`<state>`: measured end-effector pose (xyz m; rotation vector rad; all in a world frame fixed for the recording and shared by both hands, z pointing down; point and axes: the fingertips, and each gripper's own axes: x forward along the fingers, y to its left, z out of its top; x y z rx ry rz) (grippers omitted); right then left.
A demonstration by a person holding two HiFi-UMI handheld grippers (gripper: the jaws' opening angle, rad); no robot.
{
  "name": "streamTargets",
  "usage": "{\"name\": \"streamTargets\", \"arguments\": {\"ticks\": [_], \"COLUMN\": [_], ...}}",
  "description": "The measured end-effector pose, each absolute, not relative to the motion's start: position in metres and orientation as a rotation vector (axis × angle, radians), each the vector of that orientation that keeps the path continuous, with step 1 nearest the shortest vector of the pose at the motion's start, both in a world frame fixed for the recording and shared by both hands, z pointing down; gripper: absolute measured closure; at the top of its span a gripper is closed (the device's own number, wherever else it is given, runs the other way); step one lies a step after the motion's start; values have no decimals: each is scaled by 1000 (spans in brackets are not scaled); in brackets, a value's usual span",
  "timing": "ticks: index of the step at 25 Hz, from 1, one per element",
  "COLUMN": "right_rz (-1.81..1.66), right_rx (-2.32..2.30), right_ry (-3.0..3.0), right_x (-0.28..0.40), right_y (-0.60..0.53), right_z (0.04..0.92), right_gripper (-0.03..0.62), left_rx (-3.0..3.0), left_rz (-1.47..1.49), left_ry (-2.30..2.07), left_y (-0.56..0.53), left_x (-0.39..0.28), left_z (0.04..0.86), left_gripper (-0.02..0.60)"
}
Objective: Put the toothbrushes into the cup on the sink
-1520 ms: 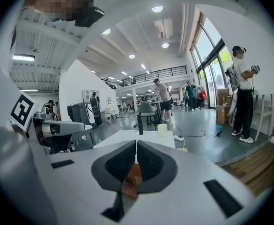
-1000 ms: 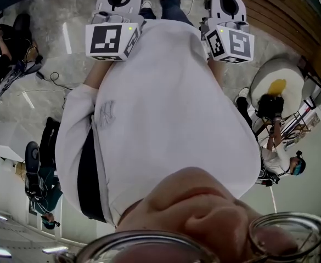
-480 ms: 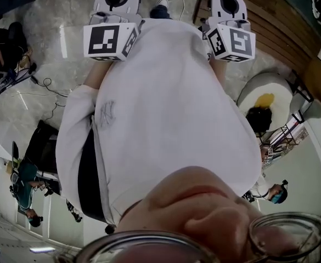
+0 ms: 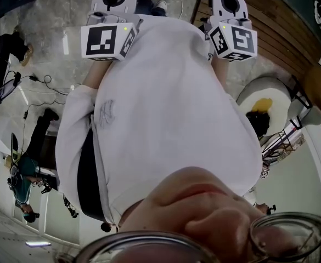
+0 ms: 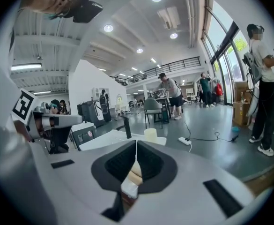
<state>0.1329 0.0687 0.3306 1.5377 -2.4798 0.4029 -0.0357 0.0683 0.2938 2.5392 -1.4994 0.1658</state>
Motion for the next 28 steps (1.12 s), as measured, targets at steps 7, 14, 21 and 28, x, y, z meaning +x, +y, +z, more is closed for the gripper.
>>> {"name": "streamTargets", "arguments": {"ticks": [7,14,21,28], "right_rz": [439,443,406,424], "right_rx": [1541,1536,1474,1454], "right_ry": [-2452,-2407,-2384,-2351], "right_x": [130,123,97,76], "right_y": [51,-8,-22,-43], "right_z": [342,354,338,352], "right_gripper": [582,582,582,582], "left_rx": [2527,2557,2592,2610], "left_rz": [189,181,176,174], "left_ry": [-1471,-1379,-1322,-1267], "left_y": [47,-34,-60,-89], "left_x": [-39,-42,-55,-75], "left_z": [303,319,302,315], "left_gripper": [577,576,577,576]}}
